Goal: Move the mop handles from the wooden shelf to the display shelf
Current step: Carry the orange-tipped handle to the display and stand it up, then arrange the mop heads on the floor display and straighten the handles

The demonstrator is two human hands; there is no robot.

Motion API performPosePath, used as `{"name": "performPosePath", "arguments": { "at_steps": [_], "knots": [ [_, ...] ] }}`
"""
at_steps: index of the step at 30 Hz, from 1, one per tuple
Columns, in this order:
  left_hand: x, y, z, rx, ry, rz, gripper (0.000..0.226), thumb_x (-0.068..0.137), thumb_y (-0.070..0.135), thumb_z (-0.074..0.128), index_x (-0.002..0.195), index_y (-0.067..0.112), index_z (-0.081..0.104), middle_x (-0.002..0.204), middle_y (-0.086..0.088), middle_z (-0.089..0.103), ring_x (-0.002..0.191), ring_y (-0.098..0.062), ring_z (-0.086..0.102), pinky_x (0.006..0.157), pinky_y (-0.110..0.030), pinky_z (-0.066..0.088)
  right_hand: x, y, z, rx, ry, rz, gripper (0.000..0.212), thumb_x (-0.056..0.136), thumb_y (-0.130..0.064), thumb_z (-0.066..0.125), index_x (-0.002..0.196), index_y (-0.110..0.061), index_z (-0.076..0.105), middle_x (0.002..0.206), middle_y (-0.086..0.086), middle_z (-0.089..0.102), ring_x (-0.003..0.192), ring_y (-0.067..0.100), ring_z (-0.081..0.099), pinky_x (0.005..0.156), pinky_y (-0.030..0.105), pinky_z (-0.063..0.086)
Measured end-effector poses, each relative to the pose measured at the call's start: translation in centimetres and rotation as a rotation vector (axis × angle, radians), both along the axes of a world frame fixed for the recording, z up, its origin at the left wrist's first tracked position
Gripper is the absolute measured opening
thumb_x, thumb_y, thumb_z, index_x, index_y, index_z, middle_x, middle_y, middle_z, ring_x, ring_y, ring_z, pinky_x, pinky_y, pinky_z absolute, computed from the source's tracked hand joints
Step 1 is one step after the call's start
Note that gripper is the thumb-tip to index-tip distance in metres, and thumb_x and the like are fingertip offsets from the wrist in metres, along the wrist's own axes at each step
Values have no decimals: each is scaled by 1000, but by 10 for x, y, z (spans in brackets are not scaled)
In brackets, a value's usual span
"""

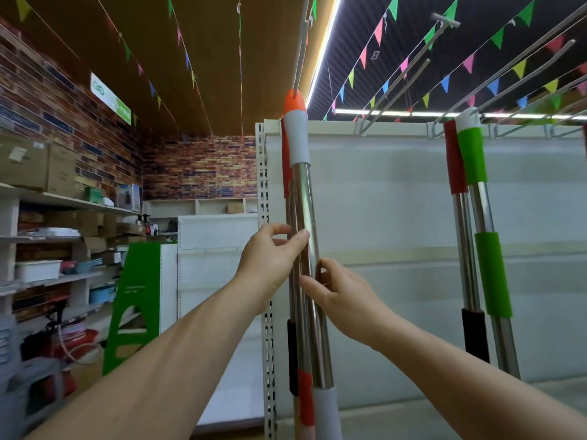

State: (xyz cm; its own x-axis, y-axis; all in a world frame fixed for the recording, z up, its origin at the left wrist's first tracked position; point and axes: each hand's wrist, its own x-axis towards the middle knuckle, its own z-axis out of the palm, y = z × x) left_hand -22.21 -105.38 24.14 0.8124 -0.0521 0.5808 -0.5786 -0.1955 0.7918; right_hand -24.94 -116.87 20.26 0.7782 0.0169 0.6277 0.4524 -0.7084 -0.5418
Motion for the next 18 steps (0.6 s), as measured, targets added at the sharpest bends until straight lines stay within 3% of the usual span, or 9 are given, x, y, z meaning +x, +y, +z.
{"name": "performPosePath", "arguments": {
  "at_steps": [3, 6, 11, 18],
  "knots": [
    [-6, 3, -12, 10, 22, -17, 22, 89, 37, 56, 106, 26, 50, 102, 3, 55, 108, -22, 57, 99, -42, 46, -4, 1, -6, 25, 31, 7, 35, 93, -36, 47, 113, -7, 53, 105, 10, 63, 97, 24, 58, 90, 41, 47],
    [-9, 6, -22, 21, 43, -17, 26, 89, 36, 56, 112, 23, 53, 109, 0, 56, 109, -23, 56, 99, -43, 46, -8, 2, -9, 41, 33, 2, 35, 93, -32, 48, 117, -6, 53, 109, 11, 64, 100, 25, 59, 92, 42, 47],
    [-11, 9, -37, 37, 63, -31, 20, 90, 33, 55, 107, 25, 52, 108, 1, 56, 108, -22, 56, 96, -41, 47, -15, 0, -16, 49, 65, -15, 48, 94, -32, 47, 137, -11, 39, 122, 7, 59, 109, 18, 57, 96, 32, 46],
    [-10, 13, -54, 47, 83, -69, 20, 90, 32, 56, 108, 25, 53, 95, 9, 55, 102, -21, 58, 95, -42, 48, -19, -2, -33, 77, 161, -40, 52, 94, -33, 47, 141, -13, 36, 129, 8, 55, 115, 18, 54, 97, 27, 43]
  ]
}}
